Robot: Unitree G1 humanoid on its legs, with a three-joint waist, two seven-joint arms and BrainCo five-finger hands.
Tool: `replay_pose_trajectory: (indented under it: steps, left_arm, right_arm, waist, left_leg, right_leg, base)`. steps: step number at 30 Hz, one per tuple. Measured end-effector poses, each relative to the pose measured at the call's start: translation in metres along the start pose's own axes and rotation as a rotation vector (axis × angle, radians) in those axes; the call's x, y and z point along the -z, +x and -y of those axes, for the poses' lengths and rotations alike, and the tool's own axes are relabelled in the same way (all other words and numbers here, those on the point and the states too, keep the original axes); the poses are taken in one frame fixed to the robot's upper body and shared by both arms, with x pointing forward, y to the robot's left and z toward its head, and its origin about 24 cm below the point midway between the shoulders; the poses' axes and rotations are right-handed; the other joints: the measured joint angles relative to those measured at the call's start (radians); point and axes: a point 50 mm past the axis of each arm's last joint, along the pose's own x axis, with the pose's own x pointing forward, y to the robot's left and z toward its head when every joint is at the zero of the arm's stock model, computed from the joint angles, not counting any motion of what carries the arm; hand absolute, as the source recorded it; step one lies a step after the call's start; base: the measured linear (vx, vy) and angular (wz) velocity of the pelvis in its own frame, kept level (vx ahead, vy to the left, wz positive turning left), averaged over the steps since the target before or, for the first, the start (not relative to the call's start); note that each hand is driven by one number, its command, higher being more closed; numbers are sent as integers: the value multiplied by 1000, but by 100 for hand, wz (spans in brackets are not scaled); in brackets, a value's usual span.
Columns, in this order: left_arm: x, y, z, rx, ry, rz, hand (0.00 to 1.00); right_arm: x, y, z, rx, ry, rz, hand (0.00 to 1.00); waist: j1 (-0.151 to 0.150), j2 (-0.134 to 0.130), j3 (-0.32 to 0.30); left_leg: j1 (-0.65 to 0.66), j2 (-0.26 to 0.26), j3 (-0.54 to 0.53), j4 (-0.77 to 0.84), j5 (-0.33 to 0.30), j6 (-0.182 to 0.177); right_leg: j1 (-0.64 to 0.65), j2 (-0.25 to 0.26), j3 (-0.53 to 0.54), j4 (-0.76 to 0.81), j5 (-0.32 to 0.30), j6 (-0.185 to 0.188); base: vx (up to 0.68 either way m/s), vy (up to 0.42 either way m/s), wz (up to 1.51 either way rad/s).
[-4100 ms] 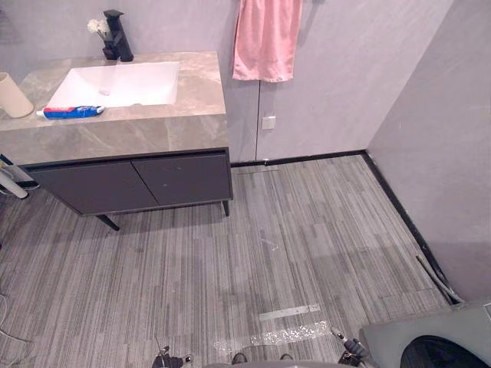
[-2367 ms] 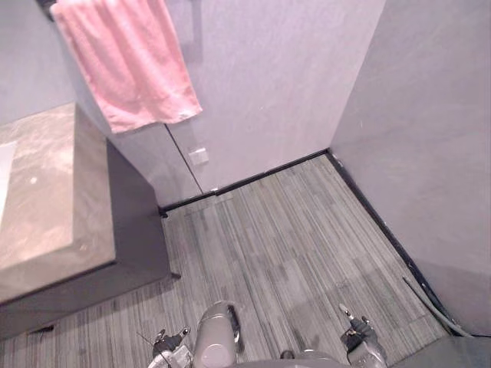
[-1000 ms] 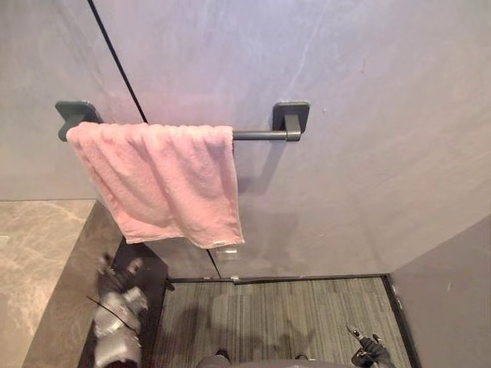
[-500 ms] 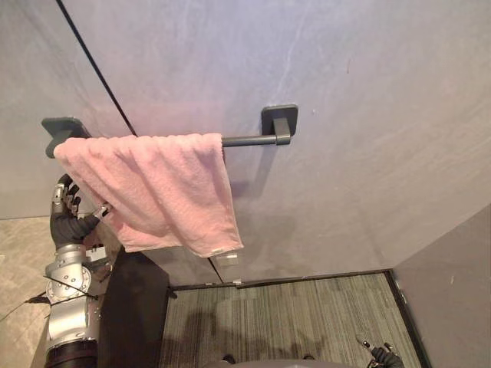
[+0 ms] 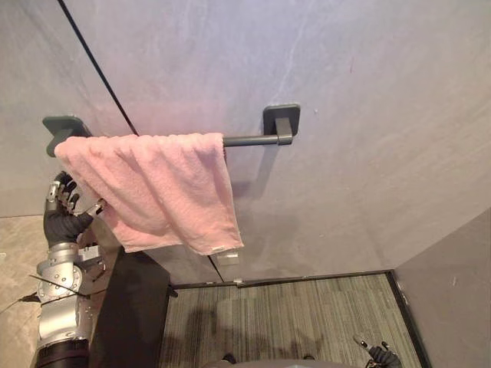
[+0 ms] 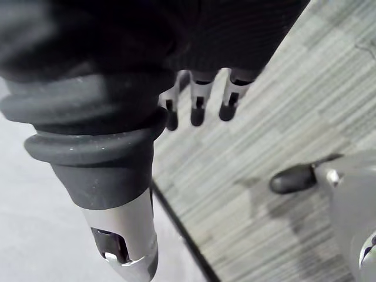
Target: Organize washtable
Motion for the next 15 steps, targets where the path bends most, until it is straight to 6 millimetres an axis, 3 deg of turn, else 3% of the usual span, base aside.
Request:
replay_pose_trajectory:
  steps: [8, 10, 13, 15]
  left_arm:
    - [7, 0, 11, 112, 18, -43, 100]
    - [7, 0, 11, 113, 17, -43, 100]
    - [8, 0, 15, 128, 17, -48, 100]
    - [10, -1, 20, 148, 18, -53, 100]
  right_arm:
    - [-14, 1, -5, -21, -14, 54, 0]
    - [-35, 0, -11, -53, -40, 137, 0]
    - [-85, -6, -26, -115, -74, 335, 0]
    - [-129, -19, -39, -172, -94, 524, 0]
  waist:
    - [-6, -6, 2]
    - [-6, -6, 2]
    - [-6, -5, 2]
    - [-4, -6, 3]
  left_leg:
    - [3, -3, 14, -10, 0, 0]
    - [6, -3, 14, -10, 0, 0]
    - [14, -3, 15, -10, 0, 0]
    - [17, -2, 18, -10, 0, 0]
  right_leg:
    - [0, 1, 24, -20, 15, -7]
    - [0, 1, 29, -20, 16, -9]
    - [3, 1, 35, -20, 20, -9]
    - [3, 1, 42, -19, 23, -5]
  base:
    - [6, 11, -9]
    - [-2, 3, -9]
    - [-24, 4, -6]
    - [-43, 3, -5]
